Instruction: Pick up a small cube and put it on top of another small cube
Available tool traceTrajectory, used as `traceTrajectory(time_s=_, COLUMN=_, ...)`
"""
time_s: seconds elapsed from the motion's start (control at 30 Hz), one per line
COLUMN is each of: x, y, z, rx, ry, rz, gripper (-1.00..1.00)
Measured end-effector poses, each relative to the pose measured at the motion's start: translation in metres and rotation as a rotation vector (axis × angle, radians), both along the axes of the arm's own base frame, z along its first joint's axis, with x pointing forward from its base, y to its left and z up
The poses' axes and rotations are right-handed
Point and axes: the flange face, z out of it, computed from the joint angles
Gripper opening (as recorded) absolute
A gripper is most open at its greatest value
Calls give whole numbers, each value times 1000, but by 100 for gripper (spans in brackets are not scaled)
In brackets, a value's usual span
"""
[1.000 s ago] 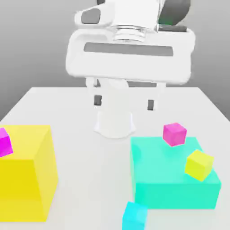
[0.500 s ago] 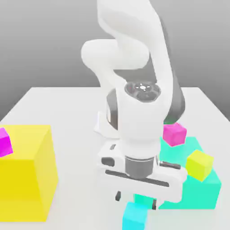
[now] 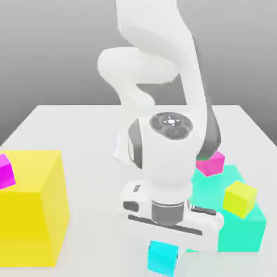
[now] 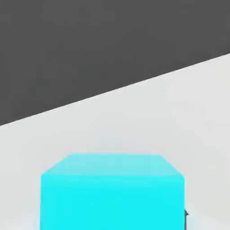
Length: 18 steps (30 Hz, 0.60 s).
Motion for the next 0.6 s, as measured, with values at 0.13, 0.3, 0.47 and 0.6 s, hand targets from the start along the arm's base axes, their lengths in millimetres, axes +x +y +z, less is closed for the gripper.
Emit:
traceTrajectory(time_s=0.13, x=-16, y=-29, z=12, rx=12, ry=31, rz=19, gripper=-100)
traceTrajectory(time_s=0.3, x=-40, y=-23, z=38, rx=40, ry=46, rz=138, gripper=-100)
traceTrajectory(time_s=0.47, x=-75, y=25, z=77, rx=59, ry=39, rz=365, gripper=-100)
traceTrajectory(time_s=0.6, x=-109, y=59, z=103, rx=83, ry=31, rz=554, gripper=-100)
